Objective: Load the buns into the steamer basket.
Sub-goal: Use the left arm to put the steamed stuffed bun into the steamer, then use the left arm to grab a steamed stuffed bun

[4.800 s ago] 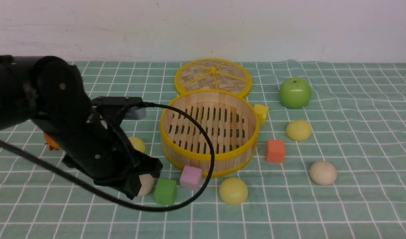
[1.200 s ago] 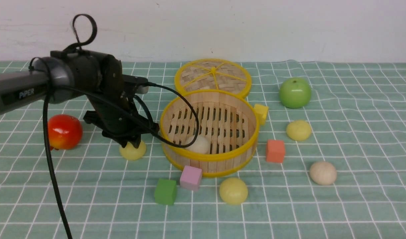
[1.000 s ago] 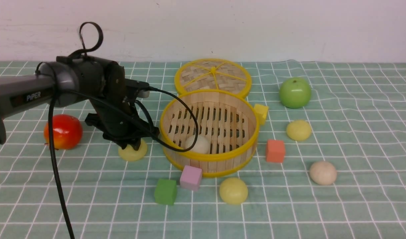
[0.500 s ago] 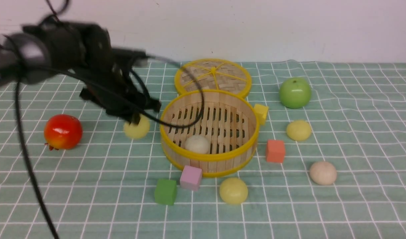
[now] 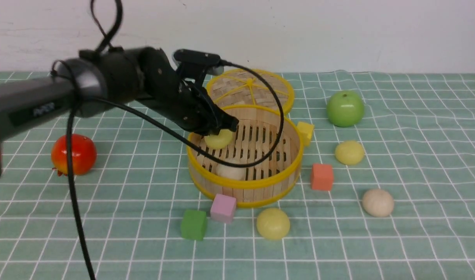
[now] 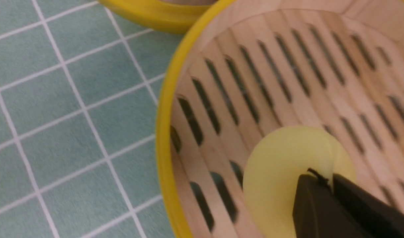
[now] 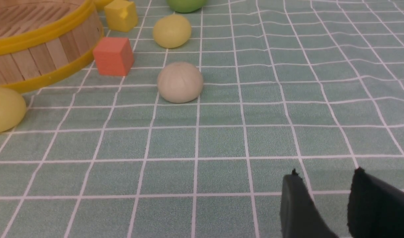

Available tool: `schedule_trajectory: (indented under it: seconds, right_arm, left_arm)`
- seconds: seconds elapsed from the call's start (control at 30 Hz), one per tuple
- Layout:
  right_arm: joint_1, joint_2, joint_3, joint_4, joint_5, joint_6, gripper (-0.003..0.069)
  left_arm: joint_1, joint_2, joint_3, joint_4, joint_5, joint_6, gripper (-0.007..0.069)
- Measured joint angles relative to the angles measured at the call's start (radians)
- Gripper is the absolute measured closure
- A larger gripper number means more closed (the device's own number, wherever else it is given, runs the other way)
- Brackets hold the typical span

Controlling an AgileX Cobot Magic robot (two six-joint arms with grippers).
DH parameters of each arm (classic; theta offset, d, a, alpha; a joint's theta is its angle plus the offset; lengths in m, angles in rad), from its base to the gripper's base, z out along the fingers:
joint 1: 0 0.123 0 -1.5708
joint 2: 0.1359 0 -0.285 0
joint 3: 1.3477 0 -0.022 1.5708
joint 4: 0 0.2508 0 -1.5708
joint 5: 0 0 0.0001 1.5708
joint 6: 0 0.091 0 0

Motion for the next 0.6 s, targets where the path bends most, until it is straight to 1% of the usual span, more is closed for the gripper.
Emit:
schedule_trajectory:
  seconds: [0.13, 0.23, 0.3, 0.37, 0.4, 0.43, 0.5, 0.6]
  right_arm:
    - [0.0, 0.0, 0.0, 0.0, 0.0, 0.0, 0.0419]
    - [0.0, 0.0, 0.0, 0.0, 0.0, 0.0, 0.0419]
    - [0.0, 0.0, 0.0, 0.0, 0.0, 0.0, 0.0419]
    - [0.0, 0.0, 0.0, 0.0, 0.0, 0.0, 0.0419]
    - [0.0, 0.0, 0.0, 0.0, 0.0, 0.0, 0.0419]
    - [0.0, 0.0, 0.0, 0.0, 0.0, 0.0, 0.0419]
    - [0.0, 0.0, 0.0, 0.0, 0.0, 0.0, 0.0419]
    - [0.0, 0.0, 0.0, 0.0, 0.0, 0.0, 0.0419]
  left_arm:
    - [0.0, 0.025, 0.0, 0.044, -0.022, -0.011, 0.0585]
    - [0.0, 0.03, 0.0, 0.087, -0.025, -0.057, 0.0487]
    - [0.0, 0.022, 0.0, 0.099, -0.031, -0.101, 0.0405]
    - [0.0, 0.006, 0.0, 0.104, -0.028, -0.134, 0.034]
    - [0.0, 0.003, 0.0, 0.104, -0.026, -0.137, 0.0333]
    - [0.0, -0.025, 0.0, 0.104, -0.005, -0.16, 0.029]
    - [-0.007, -0.078, 0.0, 0.103, 0.037, -0.176, 0.0262]
    - [-0.059, -0.159, 0.0, 0.103, 0.177, -0.182, 0.0279]
